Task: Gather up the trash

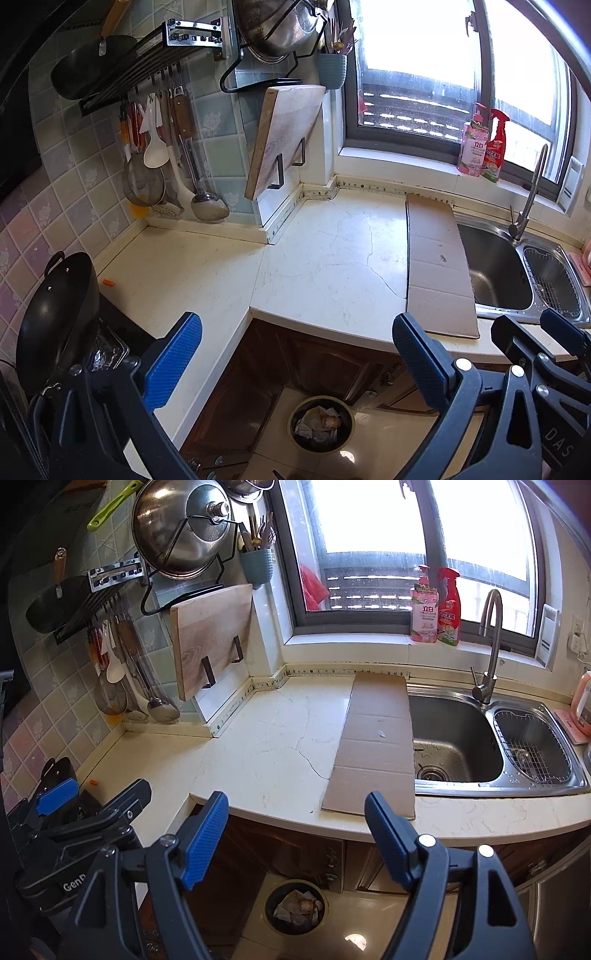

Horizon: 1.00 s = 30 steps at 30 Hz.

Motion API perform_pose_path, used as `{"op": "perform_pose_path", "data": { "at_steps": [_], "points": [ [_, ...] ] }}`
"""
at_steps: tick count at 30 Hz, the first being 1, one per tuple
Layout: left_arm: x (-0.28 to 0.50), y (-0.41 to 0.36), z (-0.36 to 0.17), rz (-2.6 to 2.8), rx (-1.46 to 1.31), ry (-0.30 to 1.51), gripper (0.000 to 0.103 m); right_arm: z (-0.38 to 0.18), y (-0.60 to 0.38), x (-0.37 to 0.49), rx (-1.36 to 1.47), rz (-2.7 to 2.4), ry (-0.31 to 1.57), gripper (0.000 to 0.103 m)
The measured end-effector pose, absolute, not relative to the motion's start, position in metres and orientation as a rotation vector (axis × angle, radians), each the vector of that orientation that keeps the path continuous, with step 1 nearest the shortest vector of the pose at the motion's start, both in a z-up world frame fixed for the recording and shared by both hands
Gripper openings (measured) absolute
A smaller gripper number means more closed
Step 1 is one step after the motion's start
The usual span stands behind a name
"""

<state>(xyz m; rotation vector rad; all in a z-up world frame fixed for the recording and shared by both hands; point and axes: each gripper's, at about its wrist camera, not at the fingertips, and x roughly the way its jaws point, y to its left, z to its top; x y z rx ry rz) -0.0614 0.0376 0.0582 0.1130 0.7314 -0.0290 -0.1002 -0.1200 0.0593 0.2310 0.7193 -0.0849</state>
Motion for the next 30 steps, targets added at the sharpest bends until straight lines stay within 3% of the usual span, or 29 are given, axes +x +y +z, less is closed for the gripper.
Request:
{"op": "perform_pose_path", "data": {
  "at_steps": [30],
  "points": [
    [-0.071,0.020,0.051,0.013,0.146,0.765,0.102,0.051,-0.142,-0.109,0.245,-0.059,0.740,0.077]
  ]
}}
